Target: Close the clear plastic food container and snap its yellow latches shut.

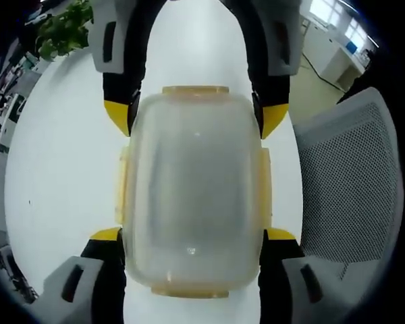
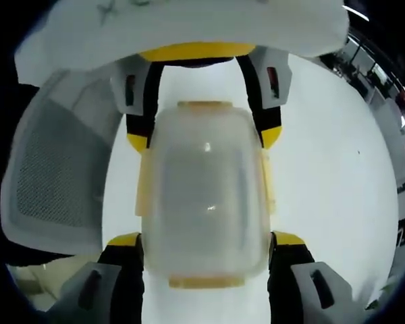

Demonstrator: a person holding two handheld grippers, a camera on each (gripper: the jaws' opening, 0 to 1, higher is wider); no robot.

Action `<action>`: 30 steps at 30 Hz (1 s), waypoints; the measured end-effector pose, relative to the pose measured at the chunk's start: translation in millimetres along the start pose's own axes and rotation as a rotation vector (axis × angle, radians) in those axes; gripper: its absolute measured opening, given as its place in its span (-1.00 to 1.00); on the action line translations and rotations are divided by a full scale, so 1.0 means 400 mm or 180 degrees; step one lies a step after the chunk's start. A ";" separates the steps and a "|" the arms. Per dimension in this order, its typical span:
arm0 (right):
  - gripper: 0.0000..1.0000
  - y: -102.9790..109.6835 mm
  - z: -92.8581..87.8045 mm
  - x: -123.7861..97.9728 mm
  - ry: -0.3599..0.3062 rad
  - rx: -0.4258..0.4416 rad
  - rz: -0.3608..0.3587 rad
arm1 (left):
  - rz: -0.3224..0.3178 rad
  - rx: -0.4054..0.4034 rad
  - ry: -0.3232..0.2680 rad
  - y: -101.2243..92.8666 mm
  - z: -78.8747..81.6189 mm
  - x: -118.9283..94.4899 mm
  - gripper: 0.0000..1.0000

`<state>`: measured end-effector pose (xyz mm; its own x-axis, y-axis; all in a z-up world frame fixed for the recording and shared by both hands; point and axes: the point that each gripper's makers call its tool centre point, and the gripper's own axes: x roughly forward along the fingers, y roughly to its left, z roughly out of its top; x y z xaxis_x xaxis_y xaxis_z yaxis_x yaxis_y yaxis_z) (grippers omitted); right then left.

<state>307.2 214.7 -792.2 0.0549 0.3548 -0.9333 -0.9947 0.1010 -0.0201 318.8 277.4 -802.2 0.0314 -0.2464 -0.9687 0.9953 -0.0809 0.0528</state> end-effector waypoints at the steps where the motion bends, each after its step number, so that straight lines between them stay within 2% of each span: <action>1: 0.51 0.000 0.001 0.001 0.0008 -0.0002 -0.0002 | 0.0000 -0.0003 -0.0001 -0.001 0.000 -0.001 0.62; 10: 0.51 0.003 0.021 0.008 -0.0018 -0.0005 -0.0017 | 0.0014 -0.0017 0.0024 -0.004 -0.022 -0.004 0.62; 17: 0.51 0.005 0.048 0.021 0.0005 -0.0024 -0.0021 | 0.0027 -0.0054 -0.0110 -0.009 -0.050 -0.015 0.62; 30: 0.52 0.013 0.096 0.039 0.0019 -0.0007 -0.0040 | 0.0025 -0.0050 -0.0131 -0.014 -0.095 -0.027 0.62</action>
<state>306.4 256.2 -793.1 0.0669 0.3478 -0.9352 -0.9941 0.1033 -0.0327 316.3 317.2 -801.2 0.0358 -0.2867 -0.9574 0.9964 -0.0637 0.0564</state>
